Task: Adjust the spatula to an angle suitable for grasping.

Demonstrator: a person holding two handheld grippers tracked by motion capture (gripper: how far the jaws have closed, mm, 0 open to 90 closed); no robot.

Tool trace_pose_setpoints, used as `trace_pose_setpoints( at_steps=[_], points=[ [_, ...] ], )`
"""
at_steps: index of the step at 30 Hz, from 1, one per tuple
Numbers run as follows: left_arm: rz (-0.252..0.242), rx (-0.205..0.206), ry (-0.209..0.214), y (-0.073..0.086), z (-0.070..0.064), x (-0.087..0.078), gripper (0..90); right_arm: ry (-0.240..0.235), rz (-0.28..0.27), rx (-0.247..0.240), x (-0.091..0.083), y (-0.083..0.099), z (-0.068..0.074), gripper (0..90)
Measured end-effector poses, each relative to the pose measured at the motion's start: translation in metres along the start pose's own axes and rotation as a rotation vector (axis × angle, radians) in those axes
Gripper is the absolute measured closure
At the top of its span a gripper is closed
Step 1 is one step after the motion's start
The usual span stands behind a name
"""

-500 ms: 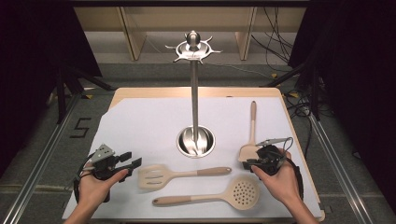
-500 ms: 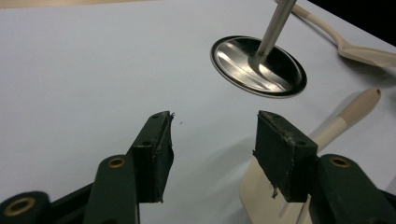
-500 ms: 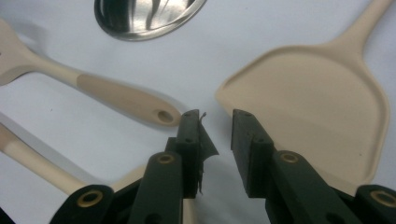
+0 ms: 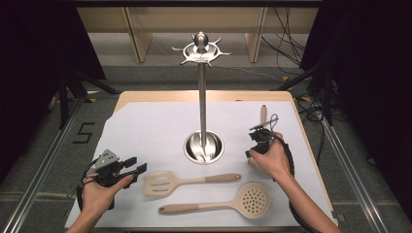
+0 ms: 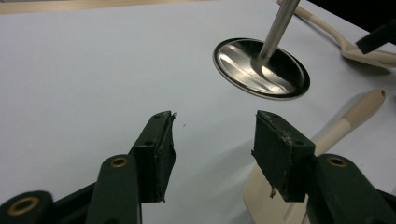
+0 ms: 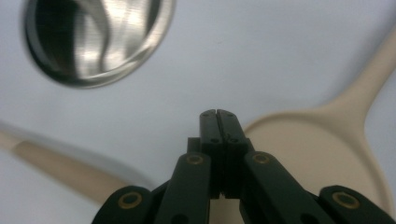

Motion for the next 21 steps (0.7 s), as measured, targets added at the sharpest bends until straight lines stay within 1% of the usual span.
trace_pose_setpoints(
  at_steps=[1, 2, 3, 4, 6, 7, 8, 9, 10, 11, 12, 13, 14, 15, 16, 17, 18, 19, 20, 21],
  points=[
    [0.0, 0.0, 0.0, 0.0, 0.0, 0.0, 46.6, -0.008, 0.011, 0.014, 0.006, -0.004, -0.002, 90.0],
    [0.0, -0.005, 0.0, 0.0, 0.0, -0.001, 46.6, -0.008, 0.011, 0.014, 0.006, -0.004, -0.002, 90.0],
    [0.0, -0.009, -0.007, 0.0, 0.0, -0.002, 46.7, 0.0, 0.017, 0.009, 0.012, -0.008, -0.004, 90.0],
    [-0.004, -0.005, -0.003, 0.0, 0.0, -0.002, 46.7, 0.02, 0.024, -0.025, 0.022, -0.013, -0.008, 90.0],
    [-0.001, -0.002, -0.003, 0.0, 0.0, -0.003, 46.7, 0.024, 0.025, -0.033, 0.025, -0.015, -0.008, 90.0],
    [0.001, -0.003, -0.002, 0.0, 0.0, -0.002, 46.7, 0.025, 0.045, -0.037, 0.03, -0.015, -0.006, 90.0],
    [0.002, -0.008, 0.0, 0.001, 0.0, -0.002, 46.7, 0.025, 0.045, -0.037, 0.03, -0.015, -0.006, 90.0],
    [0.003, -0.014, 0.001, 0.001, 0.0, -0.001, 46.7, 0.032, 0.055, -0.056, 0.03, -0.014, -0.008, 90.0],
    [0.005, -0.002, 0.005, 0.001, 0.0, -0.001, 46.7, 0.03, 0.057, -0.052, 0.03, -0.013, -0.007, 90.0],
    [0.005, -0.004, 0.002, 0.001, -0.001, -0.002, 46.7, 0.032, 0.048, -0.042, 0.027, -0.01, -0.007, 90.0],
    [0.005, -0.004, 0.002, 0.001, -0.001, -0.002, 46.8, 0.034, 0.053, -0.054, 0.025, -0.008, -0.009, 90.0],
    [0.005, -0.002, 0.003, 0.001, -0.001, -0.002, 46.8, 0.034, 0.053, -0.054, 0.025, -0.008, -0.009, 90.0],
    [0.004, -0.004, 0.006, 0.001, -0.001, -0.002, 46.7, 0.031, 0.067, -0.057, 0.023, -0.005, -0.01, 90.0],
    [0.002, -0.015, 0.009, 0.001, -0.001, -0.002, 46.8, 0.026, 0.088, -0.071, 0.019, 0.004, -0.015, 90.0],
    [0.003, -0.014, 0.001, 0.001, -0.001, -0.003, 46.8, 0.026, 0.088, -0.071, 0.019, 0.004, -0.015, 90.0],
    [0.005, -0.01, 0.001, 0.002, -0.001, -0.003, 46.8, 0.03, 0.105, -0.081, 0.015, 0.013, -0.021, 90.0],
    [0.005, -0.01, 0.001, 0.002, -0.001, -0.003, 46.7, 0.03, 0.105, -0.081, 0.015, 0.013, -0.021, 90.0],
    [0.007, -0.001, 0.001, 0.001, -0.001, -0.002, 46.8, 0.038, 0.102, -0.067, 0.011, 0.021, -0.026, 90.0],
    [0.007, 0.0, 0.002, 0.001, -0.001, -0.002, 46.8, 0.038, 0.102, -0.067, 0.011, 0.021, -0.026, 90.0],
    [0.008, 0.0, 0.01, 0.001, -0.001, -0.001, 46.7, 0.041, 0.105, -0.087, 0.008, 0.023, -0.03, 90.0]
  ],
)
Point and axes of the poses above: each handheld gripper's, and its own axes: x roughly forward along the jaws, y roughly out of its underside, z roughly to its left, the point moved 5 cm from there along x, roughly forward along the jaws, and after that the axes turned 6 degrees about -x, right-handed, at the moved point
